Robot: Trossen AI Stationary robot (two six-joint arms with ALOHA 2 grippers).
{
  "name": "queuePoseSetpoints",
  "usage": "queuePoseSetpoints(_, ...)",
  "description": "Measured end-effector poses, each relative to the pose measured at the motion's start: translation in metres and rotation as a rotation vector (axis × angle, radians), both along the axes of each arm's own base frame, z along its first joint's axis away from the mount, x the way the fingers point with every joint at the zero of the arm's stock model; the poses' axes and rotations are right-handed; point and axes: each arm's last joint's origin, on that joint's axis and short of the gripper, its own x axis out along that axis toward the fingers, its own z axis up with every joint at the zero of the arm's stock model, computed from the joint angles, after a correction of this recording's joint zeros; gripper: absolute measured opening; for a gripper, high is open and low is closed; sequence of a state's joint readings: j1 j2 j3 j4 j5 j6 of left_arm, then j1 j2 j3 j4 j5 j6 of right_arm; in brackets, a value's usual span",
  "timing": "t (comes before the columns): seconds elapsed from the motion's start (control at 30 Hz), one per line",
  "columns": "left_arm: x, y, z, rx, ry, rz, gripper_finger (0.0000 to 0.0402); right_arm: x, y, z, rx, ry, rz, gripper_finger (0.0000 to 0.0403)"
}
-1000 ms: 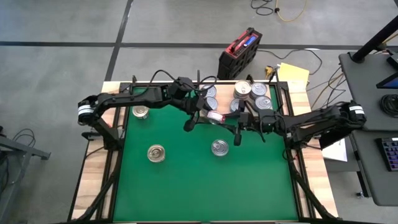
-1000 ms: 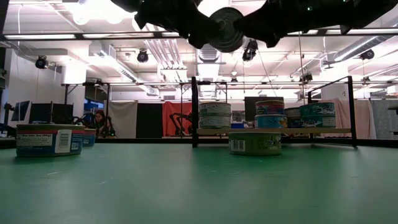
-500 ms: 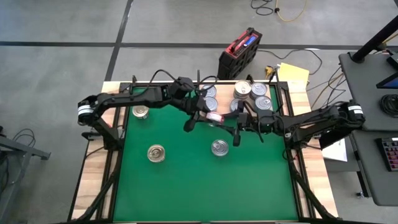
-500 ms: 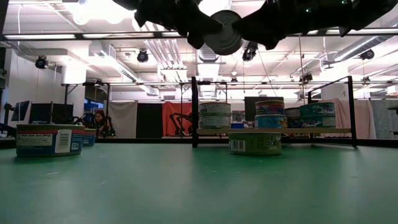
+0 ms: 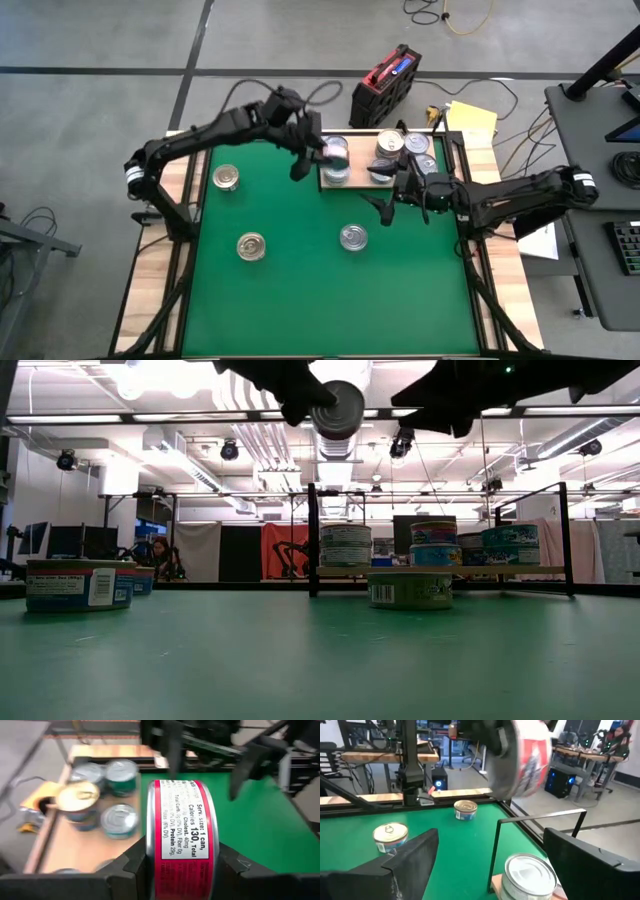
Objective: Stack canned seafood by type on shelf
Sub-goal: Stack the red tuna can on top of the red tuna can on the shelf
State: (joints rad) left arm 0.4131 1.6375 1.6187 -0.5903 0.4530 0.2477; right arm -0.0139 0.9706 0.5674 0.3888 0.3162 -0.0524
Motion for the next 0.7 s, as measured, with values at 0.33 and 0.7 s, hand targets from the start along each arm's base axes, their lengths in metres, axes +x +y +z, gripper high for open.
queuePoseSetpoints(0.33,0.001,0.064,0.024,0.062,0.162,0.007,0.012,-0.008,0.0,0.003,0.026,0.012,-0.003,0.032)
queuePoseSetpoints(0.7,0.003,0.124,-0.023,0.015,0.261,-0.107,0.012,-0.009,0.0,0.001,0.033,0.036,-0.005,0.029)
